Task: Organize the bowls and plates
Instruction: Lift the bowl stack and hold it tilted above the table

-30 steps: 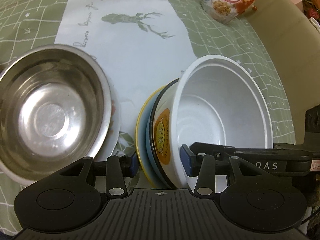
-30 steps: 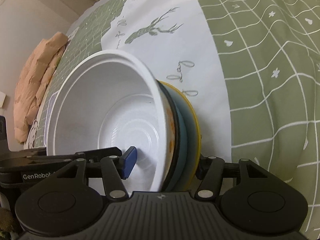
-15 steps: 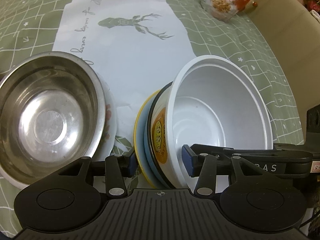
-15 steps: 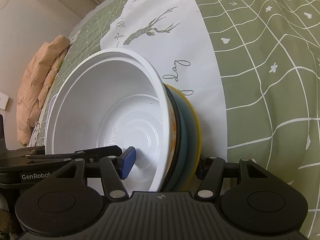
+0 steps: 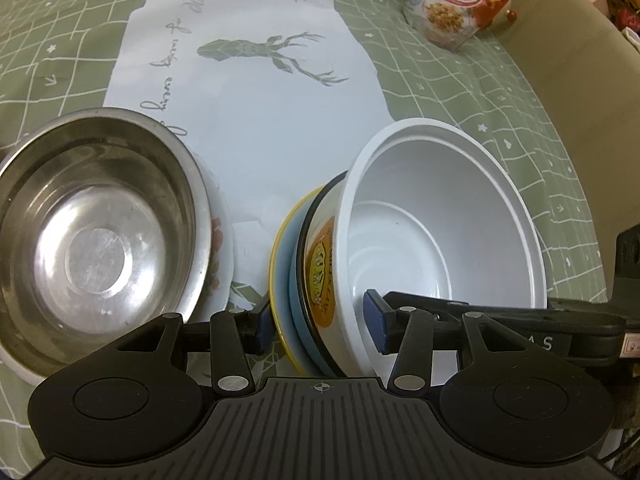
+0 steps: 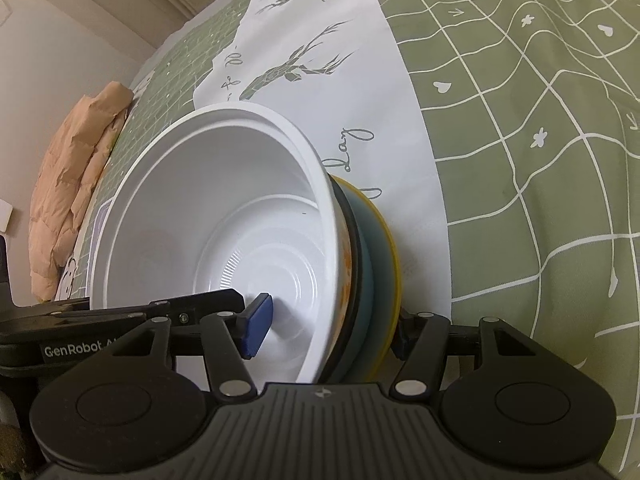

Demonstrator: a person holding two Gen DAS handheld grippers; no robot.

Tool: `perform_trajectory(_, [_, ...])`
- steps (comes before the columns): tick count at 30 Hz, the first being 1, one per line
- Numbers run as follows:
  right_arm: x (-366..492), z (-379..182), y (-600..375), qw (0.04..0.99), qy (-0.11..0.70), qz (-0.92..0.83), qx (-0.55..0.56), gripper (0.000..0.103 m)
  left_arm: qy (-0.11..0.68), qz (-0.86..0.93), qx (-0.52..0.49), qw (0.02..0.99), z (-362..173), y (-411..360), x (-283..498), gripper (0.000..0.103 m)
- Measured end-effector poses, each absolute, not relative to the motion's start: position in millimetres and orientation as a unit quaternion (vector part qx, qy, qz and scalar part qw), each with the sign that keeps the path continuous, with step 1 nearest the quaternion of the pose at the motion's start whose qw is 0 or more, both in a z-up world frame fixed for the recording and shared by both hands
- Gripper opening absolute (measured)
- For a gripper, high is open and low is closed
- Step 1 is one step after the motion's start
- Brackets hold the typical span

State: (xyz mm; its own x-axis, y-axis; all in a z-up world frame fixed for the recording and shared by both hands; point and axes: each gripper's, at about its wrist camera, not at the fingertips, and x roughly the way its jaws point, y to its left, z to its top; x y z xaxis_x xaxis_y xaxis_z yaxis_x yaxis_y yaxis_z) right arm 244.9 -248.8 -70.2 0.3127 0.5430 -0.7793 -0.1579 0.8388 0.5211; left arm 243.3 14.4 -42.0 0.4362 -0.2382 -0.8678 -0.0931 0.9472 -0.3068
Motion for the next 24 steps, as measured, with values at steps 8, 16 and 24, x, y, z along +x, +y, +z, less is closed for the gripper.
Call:
perform_trajectory(8, [242.2, -71.3, -249.6, 0.793, 0.538, 0.217, 0.185, 0.06, 0.532, -0.042, -0.158, 0.831, -40.6, 13.5, 244.3, 0.05])
perform_trajectory(16, [246.9, -69.7, -247.3, 0.788, 0.547, 0.223, 0.175, 0.061, 0.537, -0.039, -0.174, 0.825, -40.7, 17.5, 244.2, 0.05])
perform_trajectory(24, [240.8, -61.4, -241.9, 0.787, 0.552, 0.224, 0.158, 0.062, 0.55, -0.049, -0.188, 0.812, -39.1, 22.8, 235.1, 0.05])
